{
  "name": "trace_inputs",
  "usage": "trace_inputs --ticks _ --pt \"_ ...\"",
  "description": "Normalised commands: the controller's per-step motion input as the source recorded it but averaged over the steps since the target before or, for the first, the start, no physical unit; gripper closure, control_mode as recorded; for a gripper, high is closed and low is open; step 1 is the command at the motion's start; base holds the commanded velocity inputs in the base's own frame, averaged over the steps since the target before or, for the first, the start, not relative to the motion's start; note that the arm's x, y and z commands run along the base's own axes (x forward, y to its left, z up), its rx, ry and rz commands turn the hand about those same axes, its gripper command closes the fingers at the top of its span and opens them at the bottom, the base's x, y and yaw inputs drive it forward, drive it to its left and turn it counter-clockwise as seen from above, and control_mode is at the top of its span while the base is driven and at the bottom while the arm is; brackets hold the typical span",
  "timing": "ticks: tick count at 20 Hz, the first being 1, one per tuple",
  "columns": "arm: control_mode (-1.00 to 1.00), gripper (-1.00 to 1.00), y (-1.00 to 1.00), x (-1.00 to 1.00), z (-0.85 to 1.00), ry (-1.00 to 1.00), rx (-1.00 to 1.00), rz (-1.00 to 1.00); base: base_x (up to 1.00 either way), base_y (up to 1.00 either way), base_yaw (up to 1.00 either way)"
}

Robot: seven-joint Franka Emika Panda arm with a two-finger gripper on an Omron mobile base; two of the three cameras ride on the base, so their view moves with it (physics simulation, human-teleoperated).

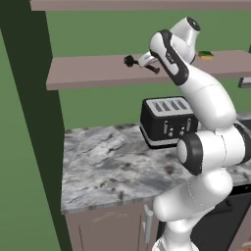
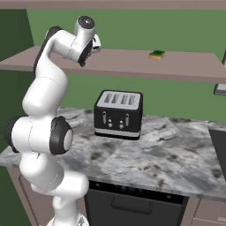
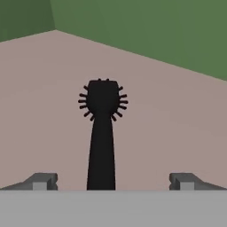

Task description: Locate and retrieve the dish brush and sponge from the cabinet. Place them next to the sink.

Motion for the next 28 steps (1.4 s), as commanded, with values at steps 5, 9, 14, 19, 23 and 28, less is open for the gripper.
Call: trace_inputs --ticks 5,9,14,19,23,28 --pt "-1.00 -1.00 0.00 0.00 -0.15 0.01 -0.01 -0.01 0.00 0.00 0.00" --pt "-1.00 -1.00 0.00 0.00 -0.16 0.03 0.00 0.00 0.00 0.00 0.00" --pt "-1.00 -1.00 0.08 -0.01 -0.11 0.01 0.00 0.00 0.00 0.00 0.00" --pt "-1.00 1.00 0.08 0.00 -0.02 0.00 0.00 0.00 0.00 0.00 0.00" --pt "-1.00 1.00 0.00 -0.01 0.00 0.00 0.00 0.00 0.00 0.00 0.00" --pt "-1.00 1.00 -0.09 -0.15 0.05 0.00 -0.02 -0.01 0.00 0.00 0.00"
